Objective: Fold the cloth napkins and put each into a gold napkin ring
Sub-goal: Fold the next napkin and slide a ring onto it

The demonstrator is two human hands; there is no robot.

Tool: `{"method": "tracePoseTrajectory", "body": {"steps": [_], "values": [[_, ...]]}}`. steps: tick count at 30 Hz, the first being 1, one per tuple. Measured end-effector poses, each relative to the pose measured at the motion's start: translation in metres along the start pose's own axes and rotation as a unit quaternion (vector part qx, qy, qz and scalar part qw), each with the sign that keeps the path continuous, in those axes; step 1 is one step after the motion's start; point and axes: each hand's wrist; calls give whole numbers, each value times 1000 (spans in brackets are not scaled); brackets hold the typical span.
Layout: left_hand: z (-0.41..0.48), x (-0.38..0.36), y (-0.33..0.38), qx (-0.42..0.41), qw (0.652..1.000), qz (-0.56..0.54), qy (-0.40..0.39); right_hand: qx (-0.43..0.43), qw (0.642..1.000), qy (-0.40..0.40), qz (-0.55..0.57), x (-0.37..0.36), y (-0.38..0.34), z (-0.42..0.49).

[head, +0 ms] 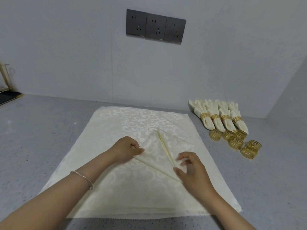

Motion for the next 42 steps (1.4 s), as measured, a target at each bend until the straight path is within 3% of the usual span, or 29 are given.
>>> {"method": "tracePoseTrajectory", "body": {"steps": [4,10,16,20,28,31,34,38,42], "values": [[2,-7,3,10,1000,11,18,25,998,35,-54,6,9,45],[9,-16,13,25,998,19,60,-83,987,-6,-135,14,33,85],[24,-25,23,8,993,57,107,-96,994,24,-34,28,20,56],[35,-35,33,-21,992,60,113,-112,994,-5,19,29,17,30],[3,-53,40,-32,988,115,93,10,987,26,-160,19,21,36],[-35,-56,50,-18,992,119,23,121,969,-26,-213,14,18,43],[-63,-64,53,-11,993,113,-26,192,933,-148,-265,-1,9,47],[-66,-75,52,-43,986,160,-15,173,900,-260,-303,-17,11,49],[-63,-82,51,-64,968,244,-15,131,893,-279,-329,-16,25,58]]}}
Point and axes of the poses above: each hand's wrist, its own z-axis towards the middle knuckle, its own x-axis out of the back of the hand, y = z × x, and after that the axes turned 9 degrees about y, right-handed
